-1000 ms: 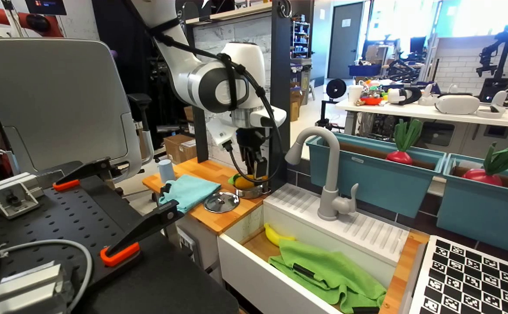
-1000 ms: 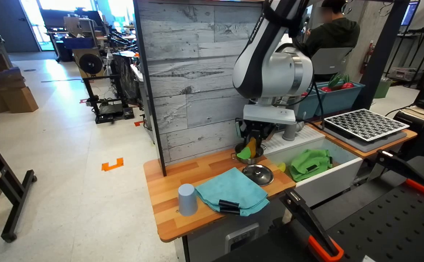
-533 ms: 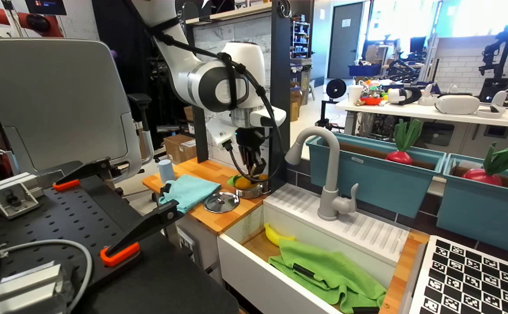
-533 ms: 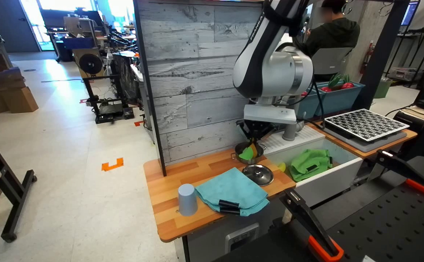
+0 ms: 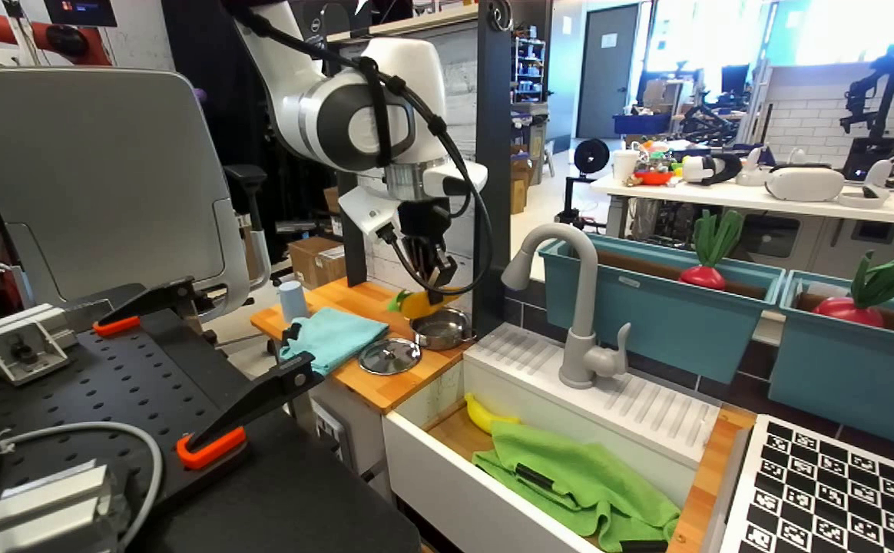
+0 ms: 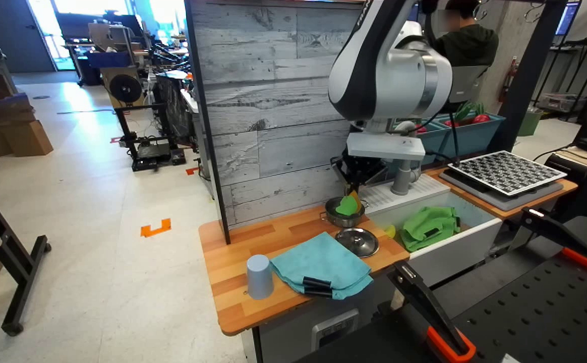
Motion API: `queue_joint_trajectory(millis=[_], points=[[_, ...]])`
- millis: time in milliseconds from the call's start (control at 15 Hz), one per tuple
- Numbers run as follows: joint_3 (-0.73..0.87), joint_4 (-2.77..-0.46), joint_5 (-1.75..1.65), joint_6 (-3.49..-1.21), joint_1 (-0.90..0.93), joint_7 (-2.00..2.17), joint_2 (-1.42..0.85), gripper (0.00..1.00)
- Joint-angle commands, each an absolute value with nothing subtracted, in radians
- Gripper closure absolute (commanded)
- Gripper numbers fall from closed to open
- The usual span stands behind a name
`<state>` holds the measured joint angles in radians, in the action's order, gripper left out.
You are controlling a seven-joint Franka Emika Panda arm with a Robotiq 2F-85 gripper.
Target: Remove the orange object from the silver bowl and put it on the blue cloth
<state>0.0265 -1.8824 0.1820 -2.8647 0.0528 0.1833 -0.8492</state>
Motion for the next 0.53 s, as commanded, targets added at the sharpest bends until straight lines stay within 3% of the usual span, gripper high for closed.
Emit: queue_joint_trajectory(millis=[0,467], points=[[-0.002,-2.045,0.157,-2.943,0.051,0.136,-0.714,0.98],[-0.006,-2.105,0.082,-2.939,0.156,0.138,-0.677,0.98]])
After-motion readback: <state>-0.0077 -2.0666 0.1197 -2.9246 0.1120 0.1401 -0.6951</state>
